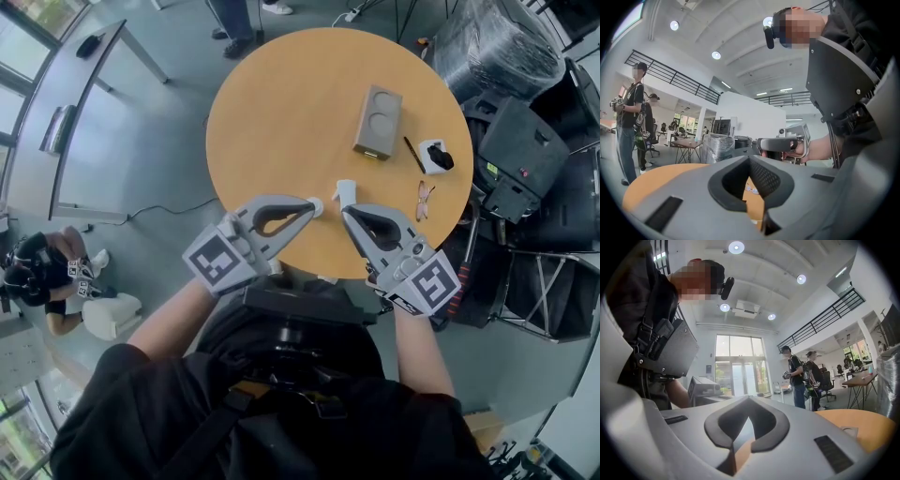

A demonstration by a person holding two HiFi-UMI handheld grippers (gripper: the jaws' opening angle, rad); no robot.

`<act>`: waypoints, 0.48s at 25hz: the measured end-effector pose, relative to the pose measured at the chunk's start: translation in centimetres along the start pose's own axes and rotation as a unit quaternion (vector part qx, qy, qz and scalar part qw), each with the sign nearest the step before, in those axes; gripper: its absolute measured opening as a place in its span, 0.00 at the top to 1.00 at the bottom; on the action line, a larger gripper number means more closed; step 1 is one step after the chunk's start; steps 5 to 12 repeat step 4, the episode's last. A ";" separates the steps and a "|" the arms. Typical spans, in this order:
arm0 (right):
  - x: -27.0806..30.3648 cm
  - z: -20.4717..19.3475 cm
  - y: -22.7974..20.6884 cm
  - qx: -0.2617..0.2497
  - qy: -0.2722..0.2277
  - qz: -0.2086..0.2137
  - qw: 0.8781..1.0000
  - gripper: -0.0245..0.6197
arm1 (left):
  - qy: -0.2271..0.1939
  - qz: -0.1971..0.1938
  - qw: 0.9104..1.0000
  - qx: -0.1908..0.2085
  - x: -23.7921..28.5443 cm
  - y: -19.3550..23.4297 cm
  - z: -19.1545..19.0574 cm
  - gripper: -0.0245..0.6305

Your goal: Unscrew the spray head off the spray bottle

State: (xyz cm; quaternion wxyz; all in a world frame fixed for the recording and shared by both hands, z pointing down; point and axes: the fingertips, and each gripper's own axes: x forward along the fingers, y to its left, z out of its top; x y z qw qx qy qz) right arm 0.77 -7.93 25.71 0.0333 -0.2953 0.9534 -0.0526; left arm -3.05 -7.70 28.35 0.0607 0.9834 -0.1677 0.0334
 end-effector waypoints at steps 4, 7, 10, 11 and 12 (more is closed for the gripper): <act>-0.2 0.0 0.2 -0.001 0.002 -0.001 1.000 0.95 | 0.001 0.001 1.000 -0.001 0.0 -0.1 0.1 0.96; -0.2 0.0 0.2 -0.001 0.002 -0.001 1.000 0.95 | 0.001 0.001 1.000 -0.001 0.0 -0.1 0.1 0.96; -0.2 0.0 0.2 -0.001 0.002 -0.001 1.000 0.95 | 0.001 0.001 1.000 -0.001 0.0 -0.1 0.1 0.96; -0.2 0.0 0.2 -0.001 0.002 -0.001 1.000 0.95 | 0.001 0.001 1.000 -0.001 0.0 -0.1 0.1 0.96; -0.2 0.0 0.2 -0.001 0.002 -0.001 1.000 0.95 | 0.001 0.001 1.000 -0.001 0.0 -0.1 0.1 0.96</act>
